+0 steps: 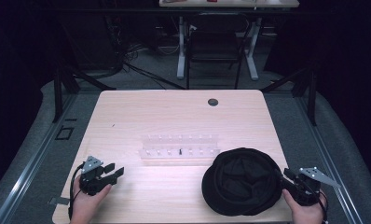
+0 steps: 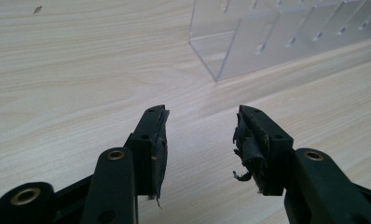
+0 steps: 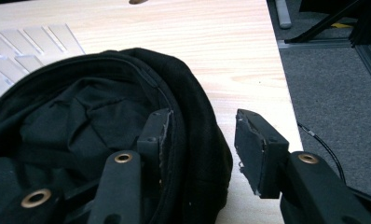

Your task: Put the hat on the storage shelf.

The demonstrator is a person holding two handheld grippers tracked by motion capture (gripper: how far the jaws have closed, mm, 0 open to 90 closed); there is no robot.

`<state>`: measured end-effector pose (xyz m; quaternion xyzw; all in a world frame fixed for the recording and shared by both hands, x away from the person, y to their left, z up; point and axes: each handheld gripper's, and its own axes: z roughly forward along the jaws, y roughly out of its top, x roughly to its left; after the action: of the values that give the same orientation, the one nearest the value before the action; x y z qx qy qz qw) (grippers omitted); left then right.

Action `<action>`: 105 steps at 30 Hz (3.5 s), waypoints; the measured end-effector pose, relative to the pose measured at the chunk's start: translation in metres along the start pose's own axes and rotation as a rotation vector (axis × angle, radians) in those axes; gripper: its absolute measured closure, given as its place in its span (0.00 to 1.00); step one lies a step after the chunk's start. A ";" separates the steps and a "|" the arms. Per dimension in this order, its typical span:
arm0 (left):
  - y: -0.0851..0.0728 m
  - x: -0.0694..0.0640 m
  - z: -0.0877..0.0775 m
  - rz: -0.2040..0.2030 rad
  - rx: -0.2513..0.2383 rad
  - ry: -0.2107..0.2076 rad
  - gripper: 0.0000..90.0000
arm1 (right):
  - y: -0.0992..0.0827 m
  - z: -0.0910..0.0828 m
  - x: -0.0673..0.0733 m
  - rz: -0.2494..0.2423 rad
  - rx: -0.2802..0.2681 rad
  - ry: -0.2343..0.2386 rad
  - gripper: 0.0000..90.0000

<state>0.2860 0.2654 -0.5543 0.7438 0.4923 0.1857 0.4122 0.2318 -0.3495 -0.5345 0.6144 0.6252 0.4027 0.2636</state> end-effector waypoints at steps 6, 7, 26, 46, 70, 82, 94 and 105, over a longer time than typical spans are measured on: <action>0.003 -0.001 0.003 0.020 0.004 -0.003 0.59 | 0.001 0.005 -0.001 -0.008 0.025 -0.003 0.65; 0.003 0.000 0.004 0.018 0.007 -0.003 0.59 | 0.002 0.006 -0.001 -0.005 0.019 0.008 0.65; 0.003 0.000 0.001 -0.001 -0.013 0.003 0.58 | 0.045 0.032 0.006 -0.158 0.217 -0.033 0.79; 0.003 -0.002 0.001 0.003 -0.024 0.006 0.58 | 0.019 0.005 0.009 0.063 0.283 0.012 0.96; 0.004 -0.002 0.000 -0.003 -0.029 0.007 0.58 | 0.023 0.006 0.036 0.052 0.394 0.112 0.84; 0.004 -0.002 0.000 -0.003 -0.027 0.002 0.57 | 0.051 0.026 0.037 -0.025 0.632 0.109 0.83; 0.003 -0.002 0.001 -0.001 -0.027 0.004 0.57 | 0.057 0.042 0.032 0.025 0.767 0.153 0.88; 0.003 -0.001 0.001 -0.004 -0.024 0.003 0.57 | 0.056 0.049 0.028 0.062 0.805 0.181 0.93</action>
<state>0.2884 0.2635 -0.5523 0.7375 0.4923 0.1916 0.4207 0.3003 -0.3172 -0.5102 0.6490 0.7346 0.1864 -0.0661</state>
